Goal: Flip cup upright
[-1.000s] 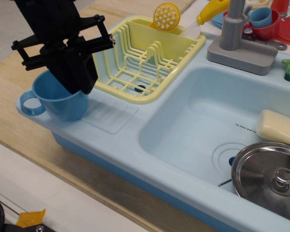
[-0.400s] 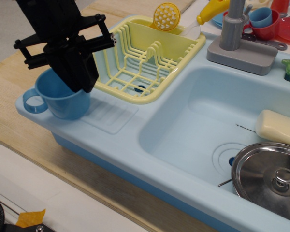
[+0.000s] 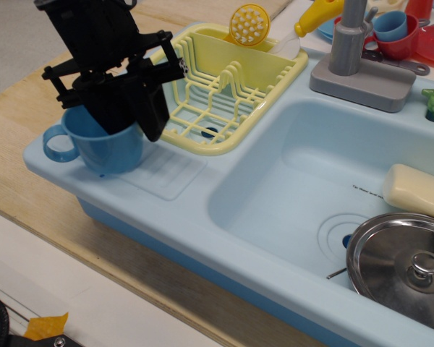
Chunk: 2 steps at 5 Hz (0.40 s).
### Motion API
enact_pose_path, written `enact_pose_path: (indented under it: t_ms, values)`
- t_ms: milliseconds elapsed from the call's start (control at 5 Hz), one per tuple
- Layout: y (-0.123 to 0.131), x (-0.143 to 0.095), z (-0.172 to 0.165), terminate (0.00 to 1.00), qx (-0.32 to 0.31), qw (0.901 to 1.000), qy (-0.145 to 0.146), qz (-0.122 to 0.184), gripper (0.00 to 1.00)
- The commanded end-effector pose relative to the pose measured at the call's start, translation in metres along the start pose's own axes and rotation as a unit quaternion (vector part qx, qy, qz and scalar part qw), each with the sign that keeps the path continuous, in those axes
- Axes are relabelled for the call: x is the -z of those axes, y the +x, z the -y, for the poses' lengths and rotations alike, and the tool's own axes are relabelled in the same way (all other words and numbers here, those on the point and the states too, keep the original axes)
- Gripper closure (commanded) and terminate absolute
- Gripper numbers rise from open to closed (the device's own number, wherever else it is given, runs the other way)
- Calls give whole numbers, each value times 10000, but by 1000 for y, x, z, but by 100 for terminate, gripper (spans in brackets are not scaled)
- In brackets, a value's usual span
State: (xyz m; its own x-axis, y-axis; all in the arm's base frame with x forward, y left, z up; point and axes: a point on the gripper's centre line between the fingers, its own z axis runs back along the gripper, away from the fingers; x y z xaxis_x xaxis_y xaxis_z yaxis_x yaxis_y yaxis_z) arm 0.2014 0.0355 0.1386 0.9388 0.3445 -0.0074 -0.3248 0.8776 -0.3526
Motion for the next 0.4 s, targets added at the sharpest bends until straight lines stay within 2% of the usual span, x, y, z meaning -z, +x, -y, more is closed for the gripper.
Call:
enact_pose_path:
  t_ms: [0,200]
  values:
    - [6,-8,3,0,171,9997,-12,164,0]
    - [6,-8,3,100,171,9997,-12,164,0]
